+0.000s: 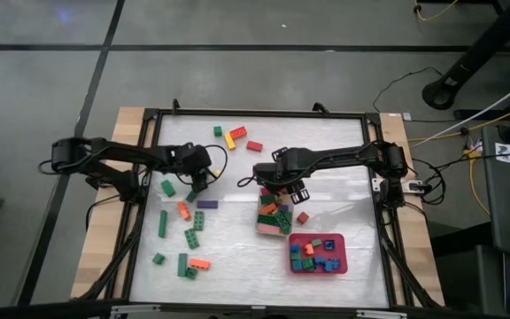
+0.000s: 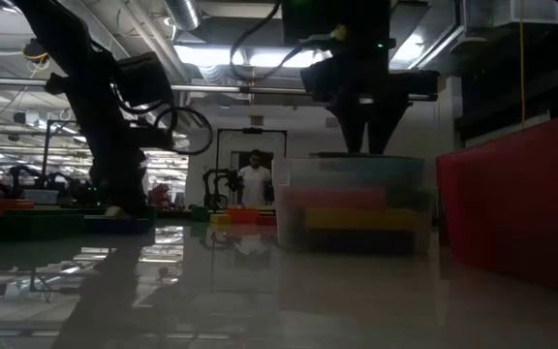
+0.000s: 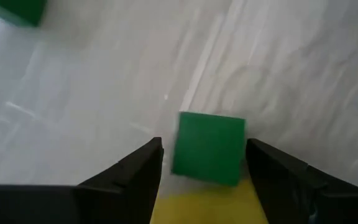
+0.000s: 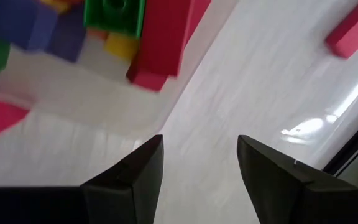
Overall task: Sort blocks by size
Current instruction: Put the green square block into the red bin, then put the red square block into the red bin
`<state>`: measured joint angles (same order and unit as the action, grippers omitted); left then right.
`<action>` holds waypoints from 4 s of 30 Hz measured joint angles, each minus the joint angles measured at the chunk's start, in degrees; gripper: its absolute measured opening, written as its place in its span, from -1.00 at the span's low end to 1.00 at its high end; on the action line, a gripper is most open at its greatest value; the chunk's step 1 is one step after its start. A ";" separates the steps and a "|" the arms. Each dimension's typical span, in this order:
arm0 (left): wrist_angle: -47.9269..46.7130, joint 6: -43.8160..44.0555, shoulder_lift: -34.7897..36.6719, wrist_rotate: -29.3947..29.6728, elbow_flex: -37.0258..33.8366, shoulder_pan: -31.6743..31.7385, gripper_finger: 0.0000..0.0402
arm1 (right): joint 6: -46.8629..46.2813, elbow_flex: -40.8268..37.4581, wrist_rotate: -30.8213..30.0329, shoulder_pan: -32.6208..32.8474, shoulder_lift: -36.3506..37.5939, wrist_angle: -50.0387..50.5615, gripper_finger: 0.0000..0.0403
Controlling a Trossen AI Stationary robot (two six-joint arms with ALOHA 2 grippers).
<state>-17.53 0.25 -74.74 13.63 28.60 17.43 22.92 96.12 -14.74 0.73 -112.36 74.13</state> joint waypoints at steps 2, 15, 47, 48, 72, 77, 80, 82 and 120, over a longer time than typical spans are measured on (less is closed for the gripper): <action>1.42 -0.63 -0.50 -0.15 -0.06 -0.04 0.06 | -0.27 0.00 0.04 0.00 0.09 2.06 0.00; 7.86 4.00 -0.63 -1.03 0.12 -1.43 -0.42 | -3.89 0.00 0.07 -1.56 8.18 3.52 0.00; 66.68 2.98 -38.97 -10.03 31.84 -29.19 -0.41 | -1.42 -0.22 10.83 -28.95 15.47 -12.03 0.00; 65.47 2.50 -40.87 -10.05 34.25 -29.58 -0.39 | -1.42 -0.22 10.83 -29.50 15.47 -12.47 0.00; 52.01 3.44 -55.30 -2.27 53.99 -35.80 0.00 | -3.73 -0.22 20.77 -35.28 15.45 -1.43 0.00; 43.12 3.06 -51.81 -2.25 53.88 -35.56 0.12 | -7.82 -0.20 25.91 -35.21 15.45 4.78 0.00; 30.00 1.04 -45.30 -2.32 54.01 -34.66 0.12 | -9.48 -0.85 32.27 -34.08 16.02 7.29 0.00; 20.19 0.95 -40.81 -2.29 54.01 -33.57 0.11 | -10.77 -2.85 35.54 -32.59 17.42 6.24 0.00; 5.89 -9.15 -4.85 -1.03 25.47 -2.66 0.08 | -0.16 -39.55 24.33 5.61 24.30 -32.22 0.00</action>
<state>-11.64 -8.90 -79.59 12.60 54.06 14.77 22.76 56.56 9.58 6.34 -88.05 41.92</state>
